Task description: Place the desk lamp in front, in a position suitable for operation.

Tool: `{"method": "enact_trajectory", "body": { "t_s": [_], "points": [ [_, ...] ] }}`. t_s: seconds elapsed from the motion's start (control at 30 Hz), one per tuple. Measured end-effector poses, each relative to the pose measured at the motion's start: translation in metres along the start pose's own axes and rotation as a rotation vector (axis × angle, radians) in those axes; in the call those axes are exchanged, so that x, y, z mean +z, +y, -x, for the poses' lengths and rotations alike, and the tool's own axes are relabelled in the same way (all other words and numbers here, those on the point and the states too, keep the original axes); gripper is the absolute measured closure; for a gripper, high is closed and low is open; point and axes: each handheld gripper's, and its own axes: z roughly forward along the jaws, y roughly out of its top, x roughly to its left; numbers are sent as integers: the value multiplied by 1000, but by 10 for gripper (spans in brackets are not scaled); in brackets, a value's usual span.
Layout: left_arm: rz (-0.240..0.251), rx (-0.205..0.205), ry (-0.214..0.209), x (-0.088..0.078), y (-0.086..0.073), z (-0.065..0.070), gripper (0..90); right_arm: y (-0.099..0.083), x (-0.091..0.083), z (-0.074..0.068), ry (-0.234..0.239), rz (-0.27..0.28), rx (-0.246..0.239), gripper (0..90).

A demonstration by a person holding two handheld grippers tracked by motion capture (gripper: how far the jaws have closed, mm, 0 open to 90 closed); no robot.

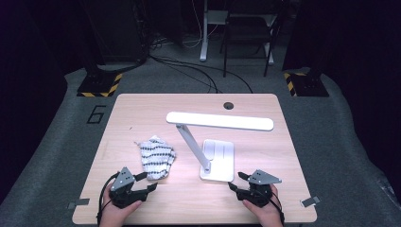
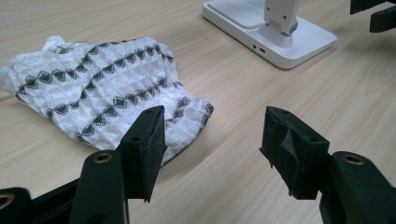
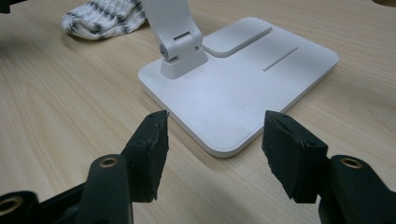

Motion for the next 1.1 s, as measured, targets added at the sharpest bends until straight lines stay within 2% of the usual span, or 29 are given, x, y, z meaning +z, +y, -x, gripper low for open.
{"method": "enact_trajectory", "body": {
  "t_s": [0.23,0.3,0.5,0.57,0.7,0.73,0.77,0.8,0.97,1.07,1.1],
  "points": [
    [2,-1,-12,0,0,1,402,-1,-3,-1,-7,2,-8,407],
    [-3,5,0,-2,-2,1,402,2,-4,-2,-3,25,5,407],
    [16,-9,19,-5,-1,-2,401,1,-2,-3,-2,15,0,407],
    [4,-5,17,-5,-1,-3,400,2,-2,-2,-3,13,-3,406],
    [4,-9,62,1,0,-11,398,1,-1,-1,0,12,8,404],
    [4,-9,62,1,0,-11,398,1,-1,-1,0,12,8,404],
    [-11,-23,81,3,0,-18,398,1,-2,-1,1,17,10,404],
    [-11,-23,81,3,0,-18,398,1,-2,-1,1,17,10,404],
    [12,-96,89,10,1,-30,375,1,-1,0,6,16,30,403],
    [4,-95,93,15,3,-32,363,1,0,0,0,20,39,402],
    [-23,-83,96,24,4,-33,362,1,0,0,4,18,39,401]
  ]
}}
